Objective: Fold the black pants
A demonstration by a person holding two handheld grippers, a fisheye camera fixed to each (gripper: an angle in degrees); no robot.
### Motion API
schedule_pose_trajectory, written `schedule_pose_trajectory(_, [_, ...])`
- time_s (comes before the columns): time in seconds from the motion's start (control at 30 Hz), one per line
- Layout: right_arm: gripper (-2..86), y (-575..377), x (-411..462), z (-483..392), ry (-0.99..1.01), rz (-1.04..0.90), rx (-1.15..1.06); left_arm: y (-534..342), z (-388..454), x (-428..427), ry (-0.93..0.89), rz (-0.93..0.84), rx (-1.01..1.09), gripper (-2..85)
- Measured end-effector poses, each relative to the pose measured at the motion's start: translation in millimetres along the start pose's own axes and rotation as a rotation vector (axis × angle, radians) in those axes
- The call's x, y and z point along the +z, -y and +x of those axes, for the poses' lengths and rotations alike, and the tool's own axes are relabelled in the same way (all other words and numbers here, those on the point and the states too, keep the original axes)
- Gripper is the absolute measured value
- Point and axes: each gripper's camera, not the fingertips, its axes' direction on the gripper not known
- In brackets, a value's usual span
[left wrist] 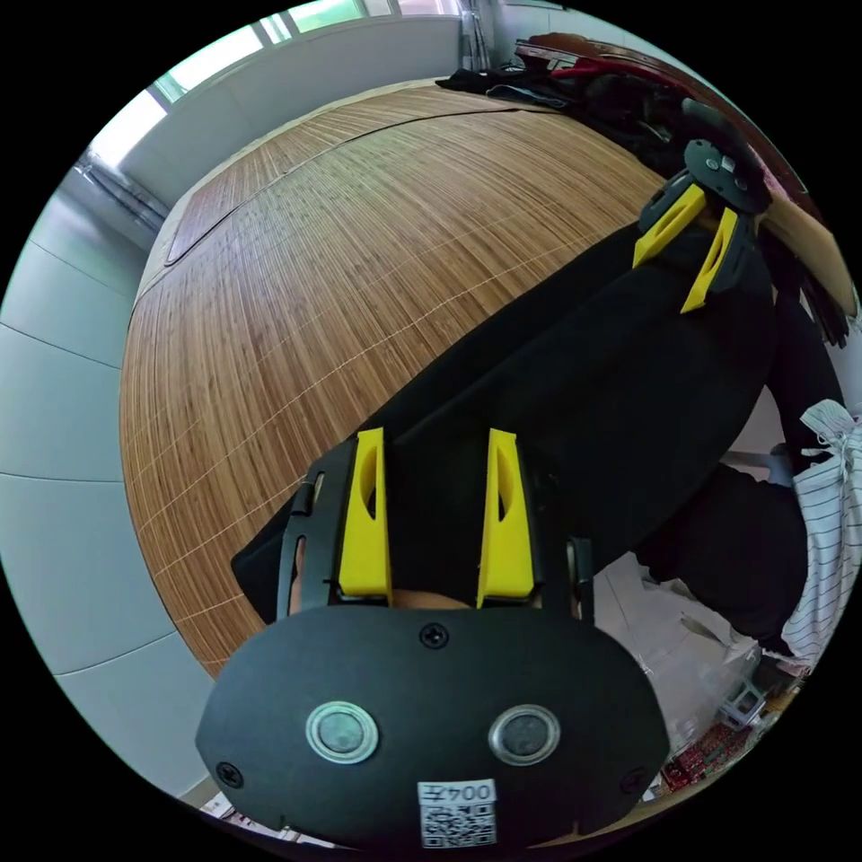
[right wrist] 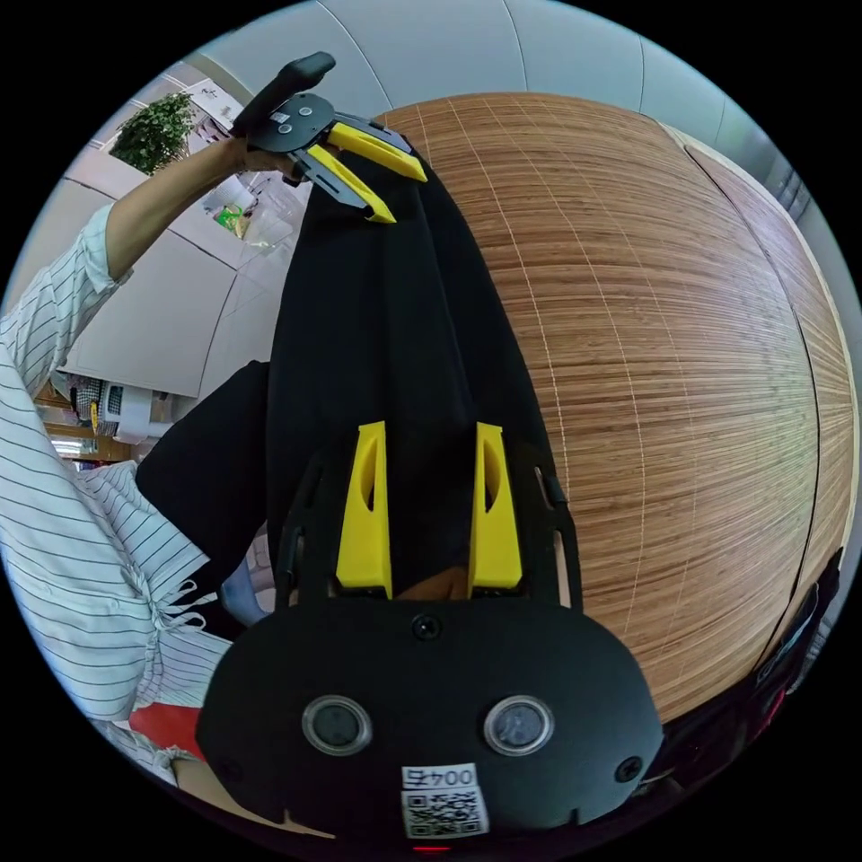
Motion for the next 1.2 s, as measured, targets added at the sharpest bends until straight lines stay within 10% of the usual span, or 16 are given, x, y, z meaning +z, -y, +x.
schedule_pose_trajectory(0.43, [5.0,5,-54,-38,-0.249,0.070,-0.070,-19,6,-84,0.155,0.145,-0.176,5.2])
schedule_pose_trajectory(1.2, [11.3,5,39,-91,-0.024,0.197,0.144,-163,-186,-179,0.176,0.048,-0.616,7.8])
